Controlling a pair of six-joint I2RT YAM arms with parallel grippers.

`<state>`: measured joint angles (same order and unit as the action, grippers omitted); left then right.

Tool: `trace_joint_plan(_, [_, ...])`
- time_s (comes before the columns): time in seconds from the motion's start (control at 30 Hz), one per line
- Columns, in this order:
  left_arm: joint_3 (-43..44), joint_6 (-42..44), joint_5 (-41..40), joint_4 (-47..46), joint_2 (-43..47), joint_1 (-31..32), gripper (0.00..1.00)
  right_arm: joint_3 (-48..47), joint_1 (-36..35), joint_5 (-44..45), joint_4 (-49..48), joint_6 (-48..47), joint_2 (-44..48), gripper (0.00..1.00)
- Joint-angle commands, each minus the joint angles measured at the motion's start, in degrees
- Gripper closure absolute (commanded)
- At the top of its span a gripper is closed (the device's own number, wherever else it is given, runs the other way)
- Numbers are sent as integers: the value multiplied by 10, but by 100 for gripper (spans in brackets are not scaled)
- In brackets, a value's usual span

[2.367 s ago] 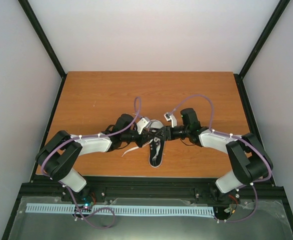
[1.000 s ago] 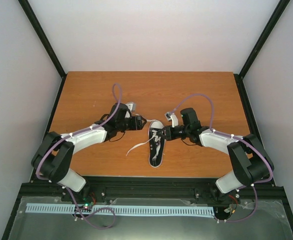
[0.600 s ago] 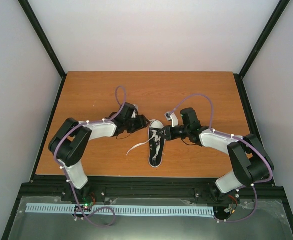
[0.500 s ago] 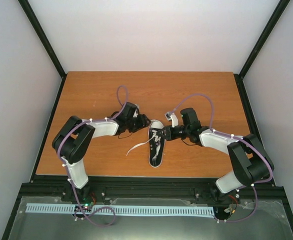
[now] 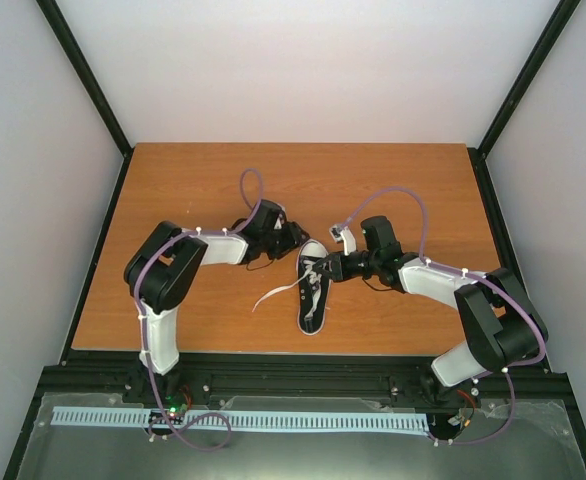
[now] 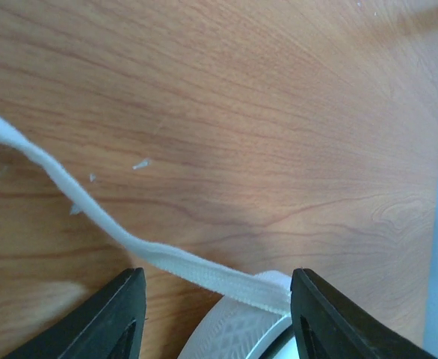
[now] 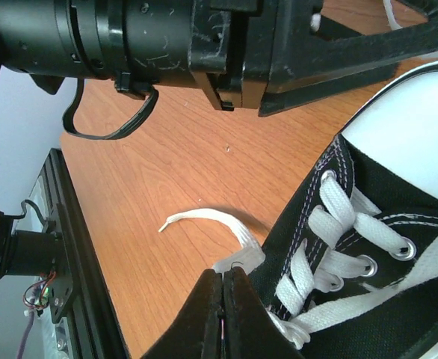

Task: Tie the shoes

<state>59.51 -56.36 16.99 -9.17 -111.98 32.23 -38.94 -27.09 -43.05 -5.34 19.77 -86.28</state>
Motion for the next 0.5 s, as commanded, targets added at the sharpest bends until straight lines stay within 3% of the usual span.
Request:
trace_joint_plan(0.0, [16, -30, -19, -9, -26, 0, 45, 10, -5, -9, -4, -13, 15, 97])
trace_joint_plan(0.2, [42, -36, -28, -6, -53, 0, 52, 11, -4, -12, -6, -13, 13, 97])
trace_joint_plan(0.47, [56, -39, -57, 8, -73, 0, 76, 11, -5, -12, -11, -14, 13, 97])
